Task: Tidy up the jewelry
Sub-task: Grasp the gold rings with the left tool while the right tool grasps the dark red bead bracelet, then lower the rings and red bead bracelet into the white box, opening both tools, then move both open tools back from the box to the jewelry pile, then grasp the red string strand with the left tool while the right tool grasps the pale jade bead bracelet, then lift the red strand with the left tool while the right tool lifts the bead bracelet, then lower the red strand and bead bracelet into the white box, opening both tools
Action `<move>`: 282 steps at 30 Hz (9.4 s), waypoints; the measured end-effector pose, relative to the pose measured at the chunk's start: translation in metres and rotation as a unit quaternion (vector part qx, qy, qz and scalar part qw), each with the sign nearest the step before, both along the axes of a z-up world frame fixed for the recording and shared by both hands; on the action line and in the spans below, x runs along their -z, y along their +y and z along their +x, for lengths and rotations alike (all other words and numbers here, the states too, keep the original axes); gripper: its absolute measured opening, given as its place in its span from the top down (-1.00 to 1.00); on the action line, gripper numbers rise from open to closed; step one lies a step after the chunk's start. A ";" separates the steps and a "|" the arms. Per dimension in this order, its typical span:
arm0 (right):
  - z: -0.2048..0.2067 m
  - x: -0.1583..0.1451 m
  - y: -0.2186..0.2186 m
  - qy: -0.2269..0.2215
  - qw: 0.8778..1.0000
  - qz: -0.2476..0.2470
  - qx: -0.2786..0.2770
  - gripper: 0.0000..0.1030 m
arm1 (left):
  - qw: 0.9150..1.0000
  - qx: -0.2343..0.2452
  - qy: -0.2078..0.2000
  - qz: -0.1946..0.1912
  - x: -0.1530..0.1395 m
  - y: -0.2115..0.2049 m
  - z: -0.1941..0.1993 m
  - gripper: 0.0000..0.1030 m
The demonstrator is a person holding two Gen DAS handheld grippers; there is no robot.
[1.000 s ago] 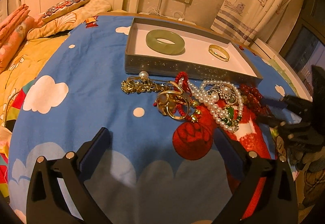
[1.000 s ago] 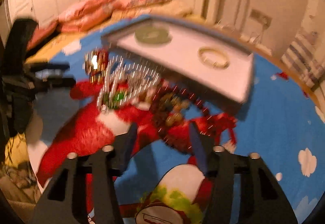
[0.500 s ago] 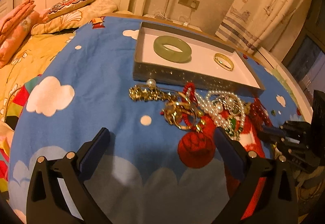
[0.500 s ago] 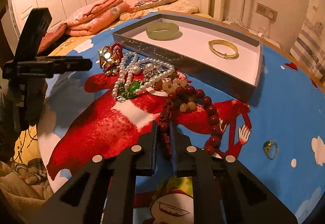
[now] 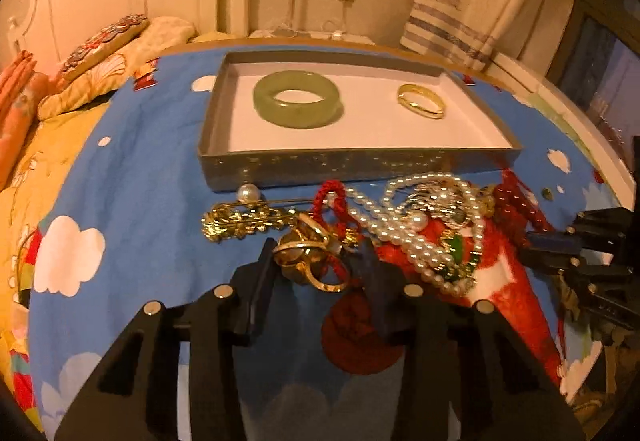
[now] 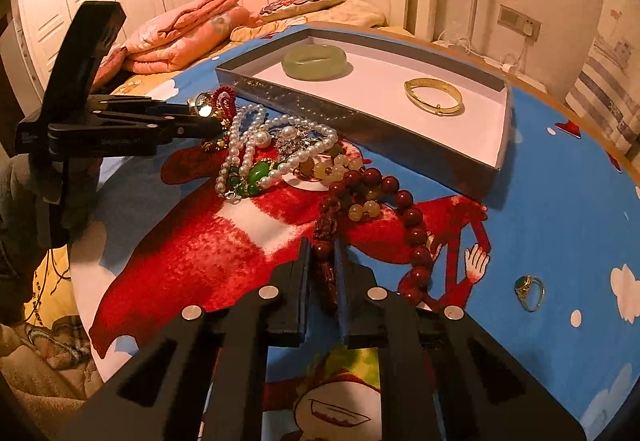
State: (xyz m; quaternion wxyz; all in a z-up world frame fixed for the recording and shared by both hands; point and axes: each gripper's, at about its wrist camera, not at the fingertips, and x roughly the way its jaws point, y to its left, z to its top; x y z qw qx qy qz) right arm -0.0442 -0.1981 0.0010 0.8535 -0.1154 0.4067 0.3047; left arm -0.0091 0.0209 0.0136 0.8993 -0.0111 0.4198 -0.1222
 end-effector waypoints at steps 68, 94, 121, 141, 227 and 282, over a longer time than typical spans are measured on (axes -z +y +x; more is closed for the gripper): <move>0.090 -0.085 -0.063 0.009 0.955 0.289 0.071 0.77 | 0.995 0.071 -0.061 0.033 -0.062 -0.077 0.063 0.21; 0.113 -0.044 -0.022 -0.031 0.980 0.152 0.122 0.04 | 0.993 0.001 -0.052 0.106 -0.033 -0.073 0.122 -0.51; 0.043 -0.018 -0.057 -0.022 0.975 0.160 0.155 -0.23 | 0.984 -0.161 -0.013 -0.072 -0.001 0.086 -0.027 -0.89; 0.054 -0.013 -0.069 0.001 0.967 0.190 0.173 -0.25 | 0.996 -0.029 -0.073 -0.041 -0.030 0.014 -0.011 -0.47; -0.020 -0.034 -0.086 -0.032 0.961 0.263 0.077 0.79 | 0.998 -0.023 -0.064 -0.005 -0.007 0.018 -0.054 0.91; 0.137 -0.048 -0.035 -0.096 0.979 0.084 0.156 0.79 | 0.995 0.054 -0.089 0.007 -0.057 -0.079 0.093 0.92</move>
